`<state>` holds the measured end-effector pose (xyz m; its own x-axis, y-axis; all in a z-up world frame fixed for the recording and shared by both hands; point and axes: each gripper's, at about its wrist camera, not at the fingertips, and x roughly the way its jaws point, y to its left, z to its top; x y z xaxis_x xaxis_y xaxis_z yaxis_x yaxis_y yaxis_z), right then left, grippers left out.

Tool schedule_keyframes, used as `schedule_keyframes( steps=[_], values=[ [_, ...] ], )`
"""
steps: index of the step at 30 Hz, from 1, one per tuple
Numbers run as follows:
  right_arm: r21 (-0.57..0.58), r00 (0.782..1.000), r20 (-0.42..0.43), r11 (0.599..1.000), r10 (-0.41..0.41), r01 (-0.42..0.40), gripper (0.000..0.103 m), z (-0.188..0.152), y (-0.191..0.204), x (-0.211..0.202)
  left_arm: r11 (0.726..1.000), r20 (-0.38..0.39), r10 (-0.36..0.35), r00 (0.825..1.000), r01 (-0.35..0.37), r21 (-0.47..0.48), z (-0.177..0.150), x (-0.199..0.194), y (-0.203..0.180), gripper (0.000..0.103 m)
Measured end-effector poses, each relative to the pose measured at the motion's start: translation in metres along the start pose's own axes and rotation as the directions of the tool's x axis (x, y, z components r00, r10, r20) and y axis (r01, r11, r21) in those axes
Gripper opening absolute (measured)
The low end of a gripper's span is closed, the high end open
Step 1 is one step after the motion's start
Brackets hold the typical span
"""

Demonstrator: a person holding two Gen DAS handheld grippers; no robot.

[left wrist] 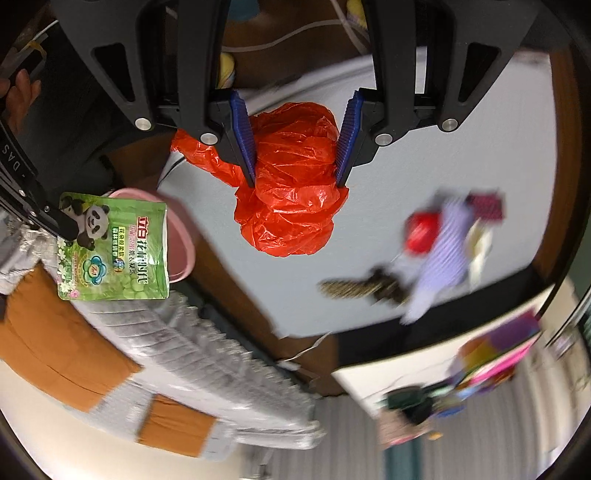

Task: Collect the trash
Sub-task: 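Carry the red bag and green packet over the pink wastebasket with both tools, then open both tools to drop the bag and packet into the wastebasket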

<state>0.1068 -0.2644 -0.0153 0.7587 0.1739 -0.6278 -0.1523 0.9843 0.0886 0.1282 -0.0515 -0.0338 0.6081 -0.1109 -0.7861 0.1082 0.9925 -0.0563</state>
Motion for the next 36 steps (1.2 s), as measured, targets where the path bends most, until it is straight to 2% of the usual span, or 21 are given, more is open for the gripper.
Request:
schedule_keyframes(
  steps=[7,12,19,21,22,23,24,25,30,32,36],
  values=[
    [0.118,0.988,0.023,0.982,-0.152,0.148,0.001,0.022,-0.084,0.011,0.986,-0.045,-0.135,0.99,0.139,0.098,0.067,0.065,-0.095,0.041],
    [0.184,0.974,-0.034,0.957,-0.223,0.225,0.001,0.022,-0.125,0.039,0.973,-0.09,-0.15,0.985,0.163,0.163,0.094,0.114,-0.161,0.041],
    [0.286,0.971,-0.127,0.93,-0.201,0.23,0.002,0.015,-0.162,0.078,0.964,-0.147,-0.132,0.98,0.162,0.213,0.109,0.16,-0.196,0.042],
    [0.331,0.973,-0.153,0.919,-0.173,0.215,0.006,0.011,-0.174,0.09,0.962,-0.167,-0.127,0.978,0.162,0.22,0.11,0.174,-0.202,0.052],
    [0.357,0.971,-0.175,0.909,-0.16,0.214,0.014,0.009,-0.18,0.097,0.962,-0.177,-0.117,0.977,0.156,0.226,0.111,0.179,-0.204,0.057],
    [0.374,0.968,-0.19,0.899,-0.165,0.227,0.025,0.007,-0.185,0.101,0.962,-0.185,-0.098,0.978,0.141,0.233,0.111,0.185,-0.206,0.071],
    [0.403,0.962,-0.2,0.88,-0.184,0.252,0.052,0.004,-0.191,0.103,0.963,-0.187,-0.077,0.979,0.121,0.241,0.111,0.189,-0.208,0.08],
    [0.419,0.962,-0.195,0.871,-0.191,0.257,0.063,0.004,-0.193,0.102,0.963,-0.182,-0.046,0.982,0.091,0.253,0.109,0.192,-0.21,0.082],
    [0.419,0.964,-0.194,0.873,-0.182,0.249,0.073,0.003,-0.193,0.107,0.957,-0.207,-0.035,0.978,0.093,0.277,0.103,0.201,-0.207,0.082],
    [0.408,0.964,-0.196,0.879,-0.18,0.247,0.081,0.003,-0.189,0.109,0.961,-0.219,-0.028,0.975,0.086,0.262,0.1,0.203,-0.199,0.082],
    [0.386,0.964,-0.211,0.892,-0.164,0.237,0.089,0.006,-0.184,0.114,0.977,-0.224,-0.026,0.974,0.073,0.202,0.098,0.193,-0.174,0.082]
  ],
)
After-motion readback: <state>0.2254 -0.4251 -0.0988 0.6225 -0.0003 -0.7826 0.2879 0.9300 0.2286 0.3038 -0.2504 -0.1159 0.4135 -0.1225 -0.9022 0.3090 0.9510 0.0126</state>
